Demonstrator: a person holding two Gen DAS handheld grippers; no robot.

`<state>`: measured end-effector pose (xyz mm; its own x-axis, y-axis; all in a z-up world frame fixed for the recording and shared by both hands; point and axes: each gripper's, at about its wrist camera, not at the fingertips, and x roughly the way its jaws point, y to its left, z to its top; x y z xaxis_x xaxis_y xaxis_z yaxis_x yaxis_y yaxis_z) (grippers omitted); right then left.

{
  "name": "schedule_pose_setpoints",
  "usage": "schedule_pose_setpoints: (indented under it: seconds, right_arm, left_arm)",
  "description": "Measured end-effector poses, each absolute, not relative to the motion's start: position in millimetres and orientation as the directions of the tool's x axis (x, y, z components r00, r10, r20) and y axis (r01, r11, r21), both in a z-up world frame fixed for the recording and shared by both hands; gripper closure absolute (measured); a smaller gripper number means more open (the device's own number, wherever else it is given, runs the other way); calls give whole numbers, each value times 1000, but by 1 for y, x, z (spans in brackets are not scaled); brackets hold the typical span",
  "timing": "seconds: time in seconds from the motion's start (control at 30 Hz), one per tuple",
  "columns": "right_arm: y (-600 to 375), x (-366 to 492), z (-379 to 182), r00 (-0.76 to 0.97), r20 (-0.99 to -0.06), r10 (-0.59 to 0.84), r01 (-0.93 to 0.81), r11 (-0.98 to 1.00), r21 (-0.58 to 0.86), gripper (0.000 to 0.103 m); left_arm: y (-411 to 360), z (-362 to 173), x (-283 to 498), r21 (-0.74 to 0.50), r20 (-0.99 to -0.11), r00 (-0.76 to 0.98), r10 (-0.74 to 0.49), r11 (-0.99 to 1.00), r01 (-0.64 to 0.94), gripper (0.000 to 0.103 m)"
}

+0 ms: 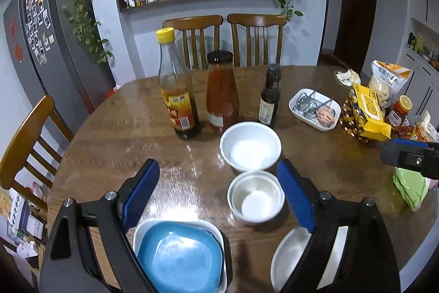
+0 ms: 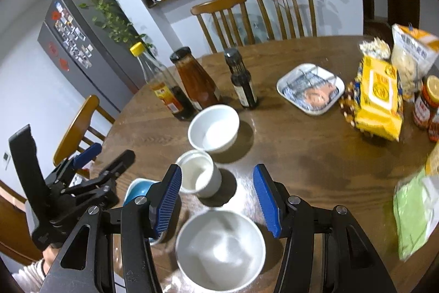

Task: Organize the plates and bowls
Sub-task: 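Move both grippers to the second white bowl by the bottles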

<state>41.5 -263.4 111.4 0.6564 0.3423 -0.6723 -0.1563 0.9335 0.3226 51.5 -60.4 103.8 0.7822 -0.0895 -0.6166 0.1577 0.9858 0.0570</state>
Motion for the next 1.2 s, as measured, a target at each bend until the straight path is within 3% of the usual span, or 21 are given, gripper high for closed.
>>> schedule_pose_setpoints:
  seconds: [0.6, 0.67, 0.73, 0.9, 1.2]
  right_arm:
    - [-245, 115, 104, 649, -699, 300, -142, 951, 276, 47]
    - [-245, 125, 98, 638, -712, 293, -131, 953, 274, 36]
    - [-244, 135, 92, 628, -722, 289, -124, 954, 274, 33]
    - [-240, 164, 64, 576, -762, 296, -105, 951, 290, 33]
    - [-235, 203, 8, 471, -834, 289, -45, 952, 304, 33]
  left_arm:
    - [-70, 98, 102, 93, -620, 782, -61, 984, 151, 4]
    - [-69, 90, 117, 77, -645, 761, -69, 985, 155, 1]
    - [-66, 81, 131, 60, -675, 735, -66, 988, 144, 1]
    - [-54, 44, 172, -2, -771, 633, -62, 995, 95, 1]
    - [-50, -4, 212, -50, -865, 496, -68, 998, 49, 4]
